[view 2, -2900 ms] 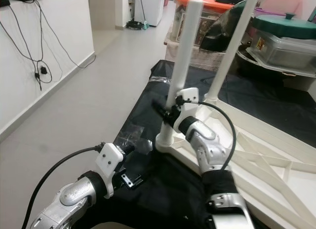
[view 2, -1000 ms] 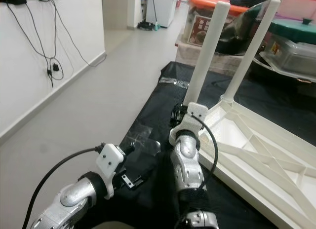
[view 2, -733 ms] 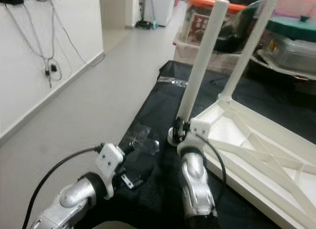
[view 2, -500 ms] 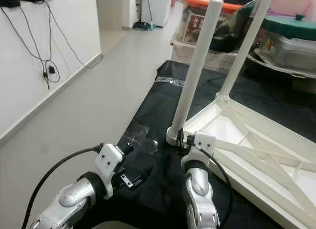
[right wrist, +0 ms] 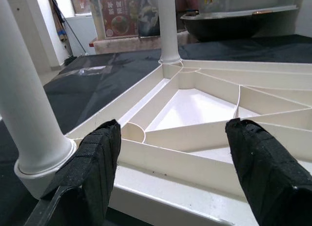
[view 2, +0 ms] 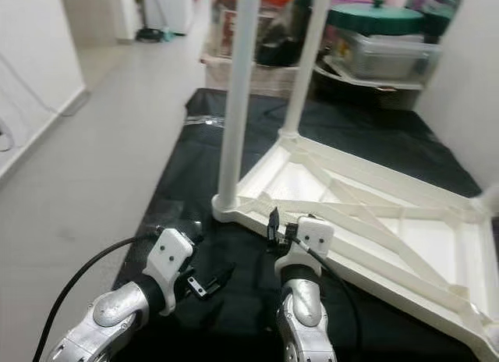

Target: Building children table

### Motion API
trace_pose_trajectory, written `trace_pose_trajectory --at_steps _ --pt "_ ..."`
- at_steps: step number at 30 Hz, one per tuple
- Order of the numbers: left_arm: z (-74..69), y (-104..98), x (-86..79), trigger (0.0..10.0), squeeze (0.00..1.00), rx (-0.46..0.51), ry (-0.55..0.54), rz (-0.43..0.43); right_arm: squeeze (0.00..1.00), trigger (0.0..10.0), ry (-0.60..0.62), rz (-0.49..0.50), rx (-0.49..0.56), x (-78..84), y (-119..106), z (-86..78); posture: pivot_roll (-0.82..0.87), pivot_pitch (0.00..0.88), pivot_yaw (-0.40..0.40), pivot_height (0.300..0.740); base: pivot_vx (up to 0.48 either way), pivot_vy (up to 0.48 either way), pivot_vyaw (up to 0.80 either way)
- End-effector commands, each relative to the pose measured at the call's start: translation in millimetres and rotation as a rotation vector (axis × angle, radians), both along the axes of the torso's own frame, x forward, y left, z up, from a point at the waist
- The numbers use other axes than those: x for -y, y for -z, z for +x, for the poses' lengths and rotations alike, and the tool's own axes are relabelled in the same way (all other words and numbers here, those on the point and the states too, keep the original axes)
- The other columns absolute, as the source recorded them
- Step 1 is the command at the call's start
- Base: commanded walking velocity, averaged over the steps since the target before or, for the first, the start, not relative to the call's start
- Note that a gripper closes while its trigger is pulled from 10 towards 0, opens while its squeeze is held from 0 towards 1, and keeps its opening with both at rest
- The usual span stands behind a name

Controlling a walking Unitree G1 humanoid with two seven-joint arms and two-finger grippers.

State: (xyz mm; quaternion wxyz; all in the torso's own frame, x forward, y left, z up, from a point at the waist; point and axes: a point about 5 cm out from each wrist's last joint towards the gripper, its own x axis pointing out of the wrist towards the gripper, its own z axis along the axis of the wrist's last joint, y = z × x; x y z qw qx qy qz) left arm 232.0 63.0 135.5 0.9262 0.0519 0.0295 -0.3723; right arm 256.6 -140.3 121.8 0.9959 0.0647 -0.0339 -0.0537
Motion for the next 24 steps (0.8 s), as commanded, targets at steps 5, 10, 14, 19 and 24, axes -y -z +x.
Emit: trace_pose_trajectory --at_steps 5,10,14,19,24 --pt "2.5 5 -2.0 10.0 0.0 -0.019 -0.027 0.036 0.0 10.0 -0.034 -0.021 -0.022 -5.1 1 -2.6 0.16 0.0 -0.069 0.74 0.0 0.0 -0.77" --pt "3.2 7 -3.7 10.0 0.0 -0.032 -0.05 0.042 0.0 10.0 -0.045 -0.026 -0.029 -8.3 2 -3.6 0.16 0.0 -0.065 0.74 0.0 0.0 -0.73" --pt "6.6 8 -0.6 10.0 0.0 0.001 -0.047 0.077 0.0 10.0 -0.047 -0.034 -0.033 -11.1 3 -4.2 0.15 0.0 -0.049 0.74 0.0 0.0 0.0" --pt "10.2 14 2.0 10.0 0.0 0.025 -0.044 0.104 0.0 10.0 -0.031 -0.026 -0.053 -11.2 6 -6.4 0.14 0.0 -0.036 0.74 0.0 0.0 0.0" --pt "13.1 21 7.3 10.0 0.0 0.006 -0.026 0.126 0.0 10.0 0.006 -0.014 -0.078 -7.4 9 -8.8 0.12 0.0 -0.024 0.74 0.0 0.0 0.0"
